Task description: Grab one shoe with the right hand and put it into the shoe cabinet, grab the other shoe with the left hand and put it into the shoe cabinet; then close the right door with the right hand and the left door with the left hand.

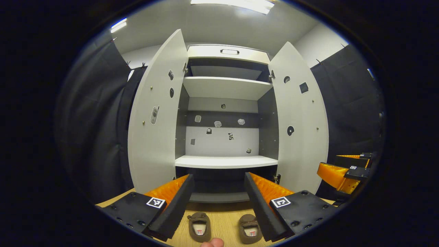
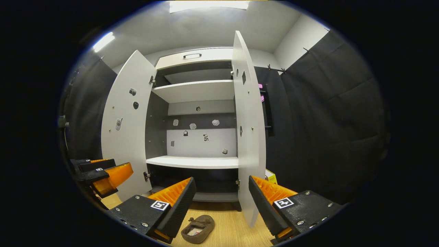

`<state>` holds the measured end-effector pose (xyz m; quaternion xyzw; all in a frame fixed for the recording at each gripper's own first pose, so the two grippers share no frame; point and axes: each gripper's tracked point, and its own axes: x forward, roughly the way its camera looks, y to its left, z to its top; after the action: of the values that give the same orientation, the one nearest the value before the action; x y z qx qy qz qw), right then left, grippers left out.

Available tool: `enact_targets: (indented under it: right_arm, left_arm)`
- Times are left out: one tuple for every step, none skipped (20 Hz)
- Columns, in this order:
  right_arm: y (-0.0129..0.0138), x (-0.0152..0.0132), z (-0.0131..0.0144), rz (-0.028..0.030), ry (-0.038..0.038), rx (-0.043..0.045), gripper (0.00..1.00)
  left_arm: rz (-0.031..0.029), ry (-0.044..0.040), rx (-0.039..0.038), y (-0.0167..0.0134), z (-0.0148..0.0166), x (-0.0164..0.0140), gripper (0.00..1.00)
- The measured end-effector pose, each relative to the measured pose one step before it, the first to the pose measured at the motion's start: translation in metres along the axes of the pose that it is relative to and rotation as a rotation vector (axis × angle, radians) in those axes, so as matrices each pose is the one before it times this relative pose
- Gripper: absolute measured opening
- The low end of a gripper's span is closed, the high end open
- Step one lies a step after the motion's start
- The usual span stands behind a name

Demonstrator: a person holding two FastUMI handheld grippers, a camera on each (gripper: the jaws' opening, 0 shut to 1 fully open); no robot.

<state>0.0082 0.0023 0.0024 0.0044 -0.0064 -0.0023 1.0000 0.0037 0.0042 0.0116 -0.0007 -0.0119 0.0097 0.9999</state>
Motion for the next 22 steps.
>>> enact_targets:
  right_arm:
    - [0.00015,0.0006,-0.00022,0.00053,0.00013,0.00131,0.95]
    - [0.0003,-0.00094,-0.00051,-0.0019,0.00079,-0.00043,0.95]
    - [-0.00031,-0.00021,0.00007,-0.0003,0.00256,-0.00072,0.95]
    - [0.00037,0.00041,-0.00065,0.00084,0.00047,-0.00005,0.95]
    - [-0.00004,0.00028,0.00002,-0.00025,-0.00124,-0.00005,0.95]
    - [0.00011,0.00004,0.00046,-0.00021,-0.0017,-0.00002,0.95]
    - [-0.00023,0.00022,0.00025,-0.00026,-0.00046,0.00035,0.95]
    - [0.00038,-0.00029,-0.00012,-0.00029,0.00002,0.00064,0.95]
    - [-0.00024,0.0006,0.00021,-0.00011,-0.00102,0.00105,0.95]
    - [-0.00026,-0.0002,0.00058,-0.00041,-0.00047,0.00064,0.95]
    - [-0.00006,0.00021,-0.00031,-0.00071,-0.00106,-0.00012,0.95]
    - [-0.00026,0.00054,-0.00023,-0.00061,0.00037,-0.00053,0.95]
    - [-0.00017,-0.00056,-0.00049,-0.00075,0.00095,0.00021,0.95]
    - [-0.00008,-0.00044,0.00007,0.0001,0.0023,0.00089,0.95]
    - [0.00016,0.0009,0.00021,0.00084,0.00029,0.00047,0.95]
    - [-0.00011,-0.00014,0.00004,-0.00024,-0.00104,-0.00009,0.95]
    - [-0.00008,-0.00169,0.00083,-0.0001,-0.00148,-0.00045,0.95]
    - [-0.0004,0.00067,0.0001,0.00002,-0.00042,-0.00021,0.95]
    - [0.00033,0.00083,0.00062,0.00106,-0.0006,-0.00045,0.95]
    - [0.00006,-0.00025,0.00014,0.00057,-0.00082,-0.00073,0.95]
    - [0.0006,0.00039,0.0004,0.00226,-0.00002,-0.00057,0.95]
    - [0.00095,0.00054,-0.00047,0.00404,0.00119,-0.00045,0.95]
  left_arm:
    - [0.00163,0.00068,-0.00113,0.00072,-0.00002,0.0004,0.96]
    - [0.00038,0.00075,-0.00036,0.00051,0.00008,0.00007,0.93]
    - [0.00066,0.00077,0.00011,0.00021,-0.00084,-0.00026,0.93]
    - [0.00103,0.00016,0.00028,0.00047,0.00025,0.00007,0.93]
    - [0.00065,-0.00003,-0.00032,0.00058,-0.00011,0.00004,0.96]
    - [0.00005,-0.00034,-0.00041,-0.00007,0.00009,-0.00009,0.96]
    - [-0.00029,0.00017,-0.00031,0.0,-0.00049,0.00035,0.96]
    - [-0.00063,0.00111,-0.00077,-0.00035,-0.00022,-0.00005,0.96]
    - [-0.00007,0.00002,-0.0005,-0.00008,0.00021,0.00003,0.96]
    - [0.00119,-0.00048,-0.00005,0.00059,0.00023,0.00058,0.94]
    - [0.00041,-0.00005,0.00013,0.0003,-0.0002,-0.00022,0.96]
    - [0.00065,-0.00006,-0.00027,0.00042,0.00047,0.00004,0.94]
    - [0.00052,0.0004,-0.00052,-0.00023,-0.00041,0.00037,0.93]
    - [0.00028,-0.00069,-0.00127,-0.00028,0.00068,-0.00027,0.96]
    - [0.0001,-0.00048,-0.00054,0.00041,-0.00063,0.00016,0.96]
    - [0.00135,-0.00015,0.00035,0.00052,0.00075,0.00011,0.96]
    - [0.00013,-0.00023,0.00074,-0.00008,-0.00026,-0.00044,0.96]
    - [0.00012,-0.00082,-0.00011,0.00027,0.00063,-0.00018,0.96]
    - [0.00028,-0.00118,0.00093,-0.00012,-0.00005,-0.00011,0.96]
    - [0.00066,-0.00103,0.00137,0.00011,0.00094,-0.00057,0.96]
    - [0.00094,-0.00118,0.0016,0.00065,0.00024,-0.00067,0.96]
    - [-0.00024,-0.00139,-0.00001,0.0001,0.00054,-0.00062,0.96]
